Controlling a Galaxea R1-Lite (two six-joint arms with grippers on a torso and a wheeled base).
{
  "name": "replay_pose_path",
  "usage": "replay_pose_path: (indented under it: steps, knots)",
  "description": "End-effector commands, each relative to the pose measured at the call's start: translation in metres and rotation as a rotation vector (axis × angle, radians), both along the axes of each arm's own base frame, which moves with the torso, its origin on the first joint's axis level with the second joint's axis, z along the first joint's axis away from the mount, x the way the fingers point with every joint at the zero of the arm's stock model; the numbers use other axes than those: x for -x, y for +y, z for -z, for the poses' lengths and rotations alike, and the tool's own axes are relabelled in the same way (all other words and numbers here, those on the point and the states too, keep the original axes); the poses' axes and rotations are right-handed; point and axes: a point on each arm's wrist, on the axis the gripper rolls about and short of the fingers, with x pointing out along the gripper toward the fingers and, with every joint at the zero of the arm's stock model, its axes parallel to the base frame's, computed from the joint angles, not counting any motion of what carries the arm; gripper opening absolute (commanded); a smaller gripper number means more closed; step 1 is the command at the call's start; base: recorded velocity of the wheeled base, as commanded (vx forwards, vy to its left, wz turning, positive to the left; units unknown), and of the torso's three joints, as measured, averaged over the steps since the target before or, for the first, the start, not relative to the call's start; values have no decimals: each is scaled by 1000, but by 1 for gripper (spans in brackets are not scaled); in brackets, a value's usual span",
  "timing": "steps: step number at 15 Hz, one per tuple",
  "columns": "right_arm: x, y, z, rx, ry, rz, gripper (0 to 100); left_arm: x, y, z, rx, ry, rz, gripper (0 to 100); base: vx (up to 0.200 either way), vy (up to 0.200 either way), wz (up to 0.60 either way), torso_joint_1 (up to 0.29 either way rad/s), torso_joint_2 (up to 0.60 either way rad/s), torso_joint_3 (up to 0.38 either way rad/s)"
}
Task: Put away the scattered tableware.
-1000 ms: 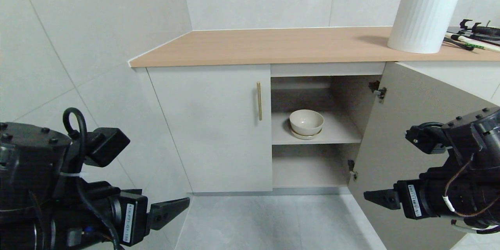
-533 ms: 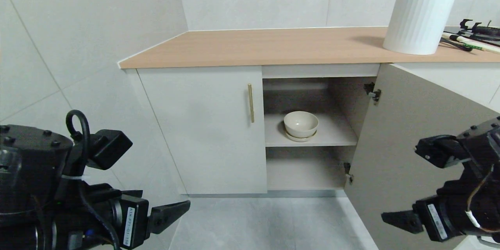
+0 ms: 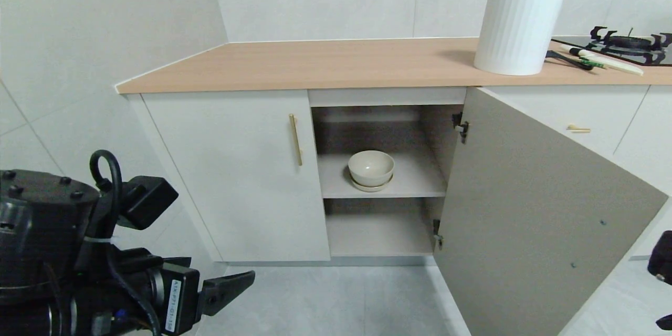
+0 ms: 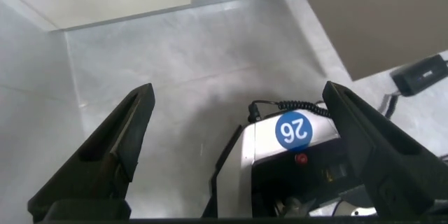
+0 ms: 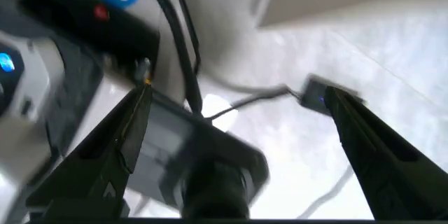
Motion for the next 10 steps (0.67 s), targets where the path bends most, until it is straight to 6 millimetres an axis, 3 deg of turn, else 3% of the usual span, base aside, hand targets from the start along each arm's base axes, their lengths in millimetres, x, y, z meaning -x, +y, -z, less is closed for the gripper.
replay_pose_path:
  steps: [1, 5, 10]
  knots:
    - [14, -10, -10, -26, -82, 13, 100, 0, 0, 1, -1, 2, -1, 100, 0, 0, 0, 0, 0, 0]
    - [1, -19, -12, 62, -139, 210, 100, 0, 0, 1, -2, 3, -1, 100, 0, 0, 0, 0, 0, 0]
    - [-34, -38, -14, 86, -174, 468, 100, 0, 0, 3, -5, 8, -1, 100, 0, 0, 0, 0, 0, 0]
